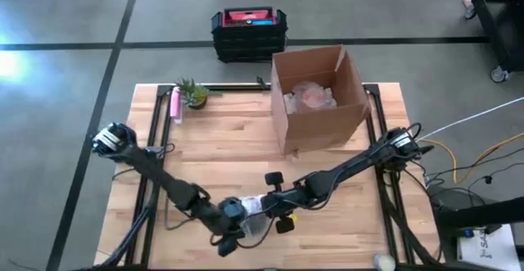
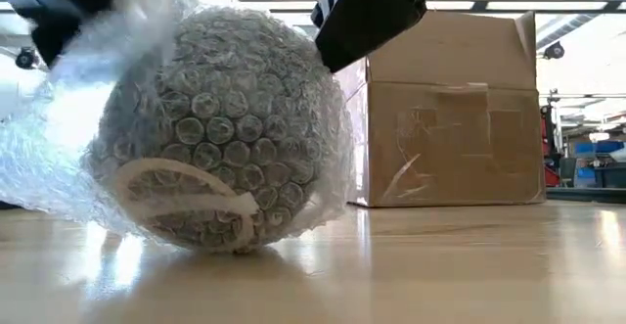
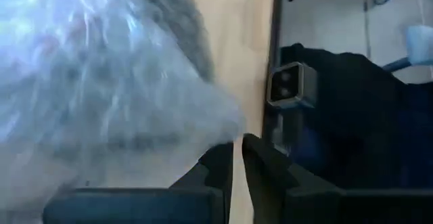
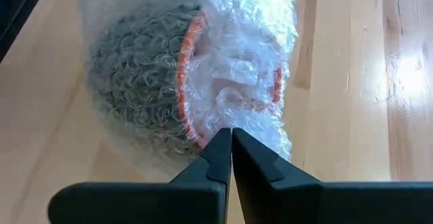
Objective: Wrap mug
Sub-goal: Wrap the black mug with transparent bubble wrap
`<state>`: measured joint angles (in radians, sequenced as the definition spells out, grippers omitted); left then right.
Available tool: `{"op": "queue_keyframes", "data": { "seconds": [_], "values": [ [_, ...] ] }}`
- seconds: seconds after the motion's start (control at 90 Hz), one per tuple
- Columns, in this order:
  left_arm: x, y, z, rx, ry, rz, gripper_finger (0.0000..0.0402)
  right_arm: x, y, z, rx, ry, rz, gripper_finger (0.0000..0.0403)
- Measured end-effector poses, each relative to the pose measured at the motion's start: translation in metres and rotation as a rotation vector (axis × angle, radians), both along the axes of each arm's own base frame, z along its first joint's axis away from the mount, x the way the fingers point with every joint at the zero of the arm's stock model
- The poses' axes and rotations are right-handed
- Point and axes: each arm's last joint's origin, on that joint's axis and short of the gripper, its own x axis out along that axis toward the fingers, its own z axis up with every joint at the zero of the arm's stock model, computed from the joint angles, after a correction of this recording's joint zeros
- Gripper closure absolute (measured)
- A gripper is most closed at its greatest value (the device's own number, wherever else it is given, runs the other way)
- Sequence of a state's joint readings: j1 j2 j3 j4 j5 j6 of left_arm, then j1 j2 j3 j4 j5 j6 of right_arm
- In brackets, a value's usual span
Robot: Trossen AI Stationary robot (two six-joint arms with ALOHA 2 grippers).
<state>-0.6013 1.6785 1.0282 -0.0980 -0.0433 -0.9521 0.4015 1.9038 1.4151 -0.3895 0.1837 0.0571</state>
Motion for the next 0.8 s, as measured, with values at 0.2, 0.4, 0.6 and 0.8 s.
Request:
{"op": "queue_keyframes", "data": {
  "seconds": [0.2,0.4,0.6,0.8],
  "values": [
    [0.031,0.014,-0.017,-0.012,0.047,0.03,0.0381,-0.002,0.001,0.0,-0.031,0.013,0.027,0.0403],
    [0.049,0.032,-0.018,0.06,0.002,0.016,0.0381,-0.009,-0.002,0.006,-0.083,0.08,0.045,0.0403],
    [0.052,0.042,-0.024,0.295,-0.057,0.047,0.0381,-0.008,0.0,0.022,-0.131,0.099,0.08,0.0403],
    [0.054,0.048,-0.024,0.334,-0.067,0.094,0.038,-0.01,0.001,0.022,-0.097,0.124,0.104,0.0403]
  ]
}}
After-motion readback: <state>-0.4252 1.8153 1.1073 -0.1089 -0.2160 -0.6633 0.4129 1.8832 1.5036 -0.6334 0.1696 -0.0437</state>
